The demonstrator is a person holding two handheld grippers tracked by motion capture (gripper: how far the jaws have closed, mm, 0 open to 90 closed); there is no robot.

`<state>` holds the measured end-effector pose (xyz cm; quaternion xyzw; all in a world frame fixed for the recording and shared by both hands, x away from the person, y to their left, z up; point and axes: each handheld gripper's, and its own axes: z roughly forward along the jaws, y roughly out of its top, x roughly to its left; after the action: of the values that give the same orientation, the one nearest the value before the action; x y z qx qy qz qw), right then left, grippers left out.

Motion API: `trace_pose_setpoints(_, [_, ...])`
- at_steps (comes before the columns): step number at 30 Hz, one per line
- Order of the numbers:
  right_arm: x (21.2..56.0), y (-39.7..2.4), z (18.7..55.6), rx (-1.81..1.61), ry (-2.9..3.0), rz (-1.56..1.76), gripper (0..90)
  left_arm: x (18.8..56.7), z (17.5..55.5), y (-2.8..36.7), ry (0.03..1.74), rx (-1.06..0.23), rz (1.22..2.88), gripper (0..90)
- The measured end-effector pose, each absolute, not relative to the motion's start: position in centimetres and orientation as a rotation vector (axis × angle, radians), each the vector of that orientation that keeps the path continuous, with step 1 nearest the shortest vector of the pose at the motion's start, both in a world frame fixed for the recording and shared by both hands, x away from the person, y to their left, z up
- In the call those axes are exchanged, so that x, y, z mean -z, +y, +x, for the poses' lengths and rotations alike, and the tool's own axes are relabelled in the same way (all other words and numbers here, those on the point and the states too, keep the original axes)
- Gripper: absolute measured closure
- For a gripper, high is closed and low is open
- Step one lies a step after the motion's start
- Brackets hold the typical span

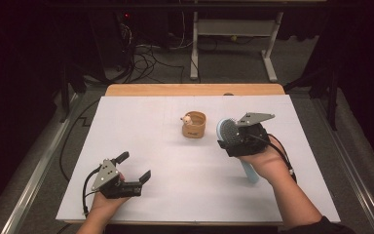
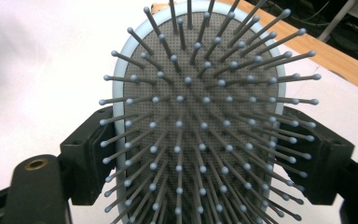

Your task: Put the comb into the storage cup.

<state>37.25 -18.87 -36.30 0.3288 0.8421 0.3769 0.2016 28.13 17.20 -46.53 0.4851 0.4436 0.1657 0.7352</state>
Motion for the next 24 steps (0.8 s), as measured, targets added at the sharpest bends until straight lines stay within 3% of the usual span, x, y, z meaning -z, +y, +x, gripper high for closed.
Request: trace_pose_setpoints(24, [36.36, -19.72, 36.27, -1.207, 2.207, 0.919, 20.7, 46.35, 28.16, 17.53, 0.977, -0.355, 1.041, 0.3])
